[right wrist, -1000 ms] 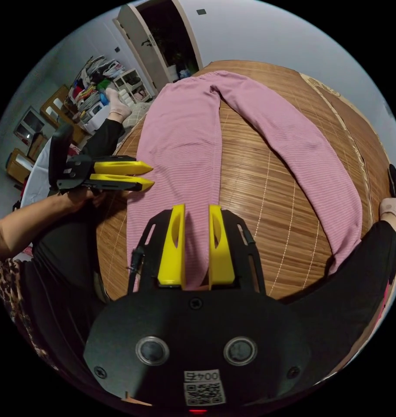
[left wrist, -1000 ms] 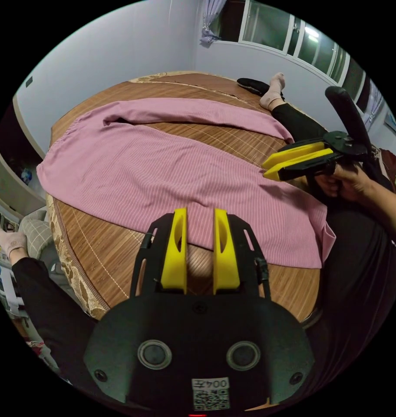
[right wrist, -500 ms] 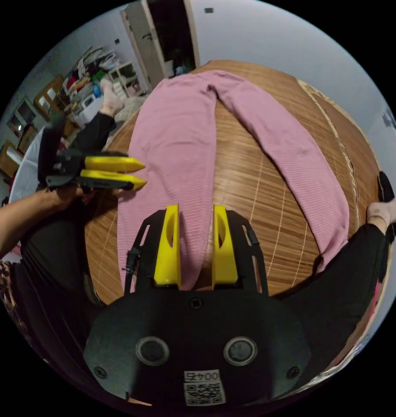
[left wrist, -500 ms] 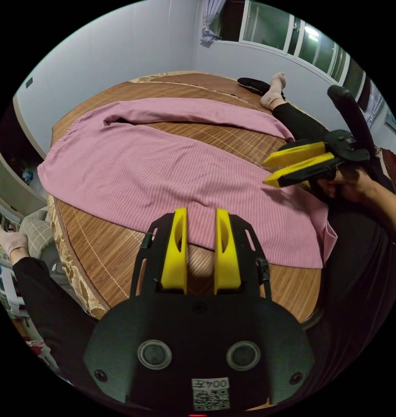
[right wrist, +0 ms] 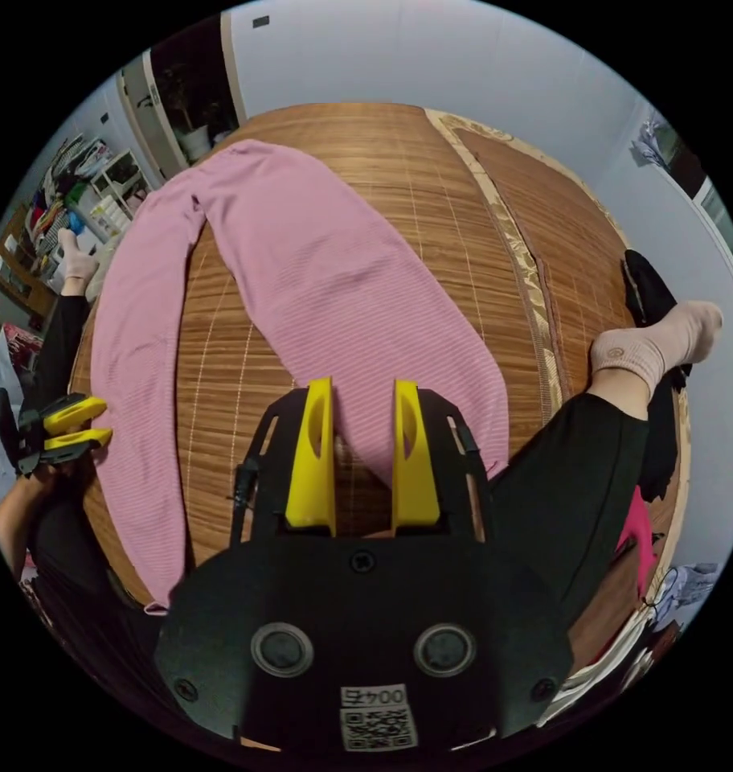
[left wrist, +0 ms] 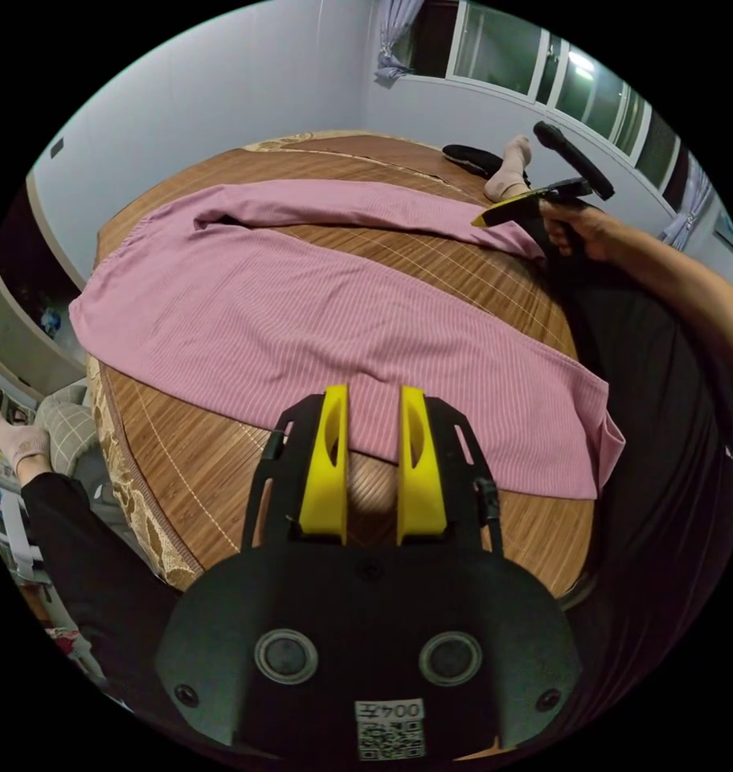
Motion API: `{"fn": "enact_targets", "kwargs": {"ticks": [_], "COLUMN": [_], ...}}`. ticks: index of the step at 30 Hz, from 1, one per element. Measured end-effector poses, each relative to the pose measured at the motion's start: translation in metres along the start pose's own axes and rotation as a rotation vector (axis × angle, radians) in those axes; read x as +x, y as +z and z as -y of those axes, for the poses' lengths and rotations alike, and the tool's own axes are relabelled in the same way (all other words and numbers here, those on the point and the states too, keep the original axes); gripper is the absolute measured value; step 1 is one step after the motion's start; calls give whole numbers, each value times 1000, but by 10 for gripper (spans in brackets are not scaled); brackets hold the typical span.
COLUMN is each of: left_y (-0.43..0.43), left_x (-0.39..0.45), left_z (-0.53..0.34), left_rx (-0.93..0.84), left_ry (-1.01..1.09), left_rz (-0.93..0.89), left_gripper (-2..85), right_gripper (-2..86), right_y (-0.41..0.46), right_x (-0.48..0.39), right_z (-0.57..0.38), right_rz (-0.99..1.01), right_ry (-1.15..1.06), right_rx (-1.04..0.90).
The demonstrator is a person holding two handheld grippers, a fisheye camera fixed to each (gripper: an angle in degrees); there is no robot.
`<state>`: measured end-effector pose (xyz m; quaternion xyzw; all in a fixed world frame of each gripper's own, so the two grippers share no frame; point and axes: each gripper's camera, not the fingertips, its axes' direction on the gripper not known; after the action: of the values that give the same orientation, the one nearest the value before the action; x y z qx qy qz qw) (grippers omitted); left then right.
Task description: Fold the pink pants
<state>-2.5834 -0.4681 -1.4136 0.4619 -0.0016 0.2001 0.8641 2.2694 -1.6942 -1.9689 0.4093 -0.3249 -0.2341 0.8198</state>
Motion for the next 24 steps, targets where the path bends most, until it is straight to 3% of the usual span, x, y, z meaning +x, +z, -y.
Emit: {"fn": "enact_targets", "kwargs": {"ticks": [15, 24], "left_y": [-4, -10], "left_x": [-7, -15], "left_z": [32, 56], "left_rx": [2, 5], "left_ry": [-5, -26], "left_rz": [-6, -21], "left_gripper": [84, 76], "right_gripper": [145, 119], "right_y": [-19, -54], "right_x": [27, 51], "right_z": [19, 25], "right_rz": [18, 64], "right_ry": [13, 93], "right_rx": [-100, 51]}}
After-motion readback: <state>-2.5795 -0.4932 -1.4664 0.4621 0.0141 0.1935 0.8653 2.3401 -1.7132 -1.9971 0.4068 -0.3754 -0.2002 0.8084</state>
